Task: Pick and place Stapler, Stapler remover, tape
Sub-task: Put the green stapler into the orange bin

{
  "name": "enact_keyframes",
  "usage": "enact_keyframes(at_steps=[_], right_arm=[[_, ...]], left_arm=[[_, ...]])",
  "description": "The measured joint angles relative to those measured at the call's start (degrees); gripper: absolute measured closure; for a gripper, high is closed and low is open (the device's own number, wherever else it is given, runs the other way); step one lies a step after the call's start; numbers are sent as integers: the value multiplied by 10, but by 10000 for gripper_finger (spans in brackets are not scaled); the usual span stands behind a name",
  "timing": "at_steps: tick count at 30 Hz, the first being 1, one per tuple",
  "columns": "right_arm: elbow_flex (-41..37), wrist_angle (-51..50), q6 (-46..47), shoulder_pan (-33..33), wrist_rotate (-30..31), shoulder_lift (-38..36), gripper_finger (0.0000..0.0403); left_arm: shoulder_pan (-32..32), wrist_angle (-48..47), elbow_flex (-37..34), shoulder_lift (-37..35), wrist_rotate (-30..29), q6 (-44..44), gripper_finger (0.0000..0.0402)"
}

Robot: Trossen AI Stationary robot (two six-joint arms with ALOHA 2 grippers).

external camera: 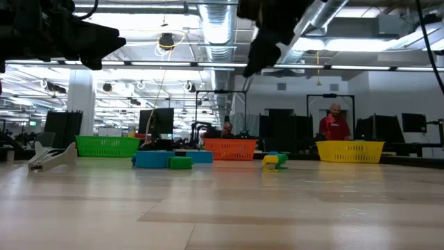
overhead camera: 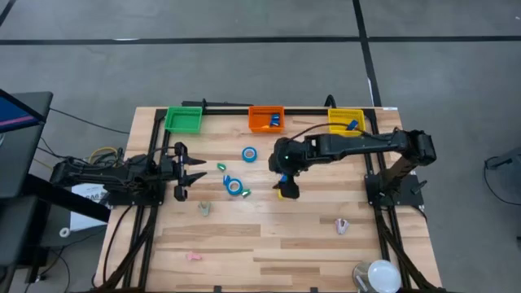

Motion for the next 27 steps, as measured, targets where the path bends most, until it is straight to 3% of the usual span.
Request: enact_keyframes(at_steps=[17, 27], right_arm=[[95, -5, 89, -26, -21, -64, 90], [111, -6, 114, -17, -22, -69, 90]], left_arm=[[0, 0, 0, 0, 0, 0, 234], [0, 0, 0, 0, 0, 0, 234]])
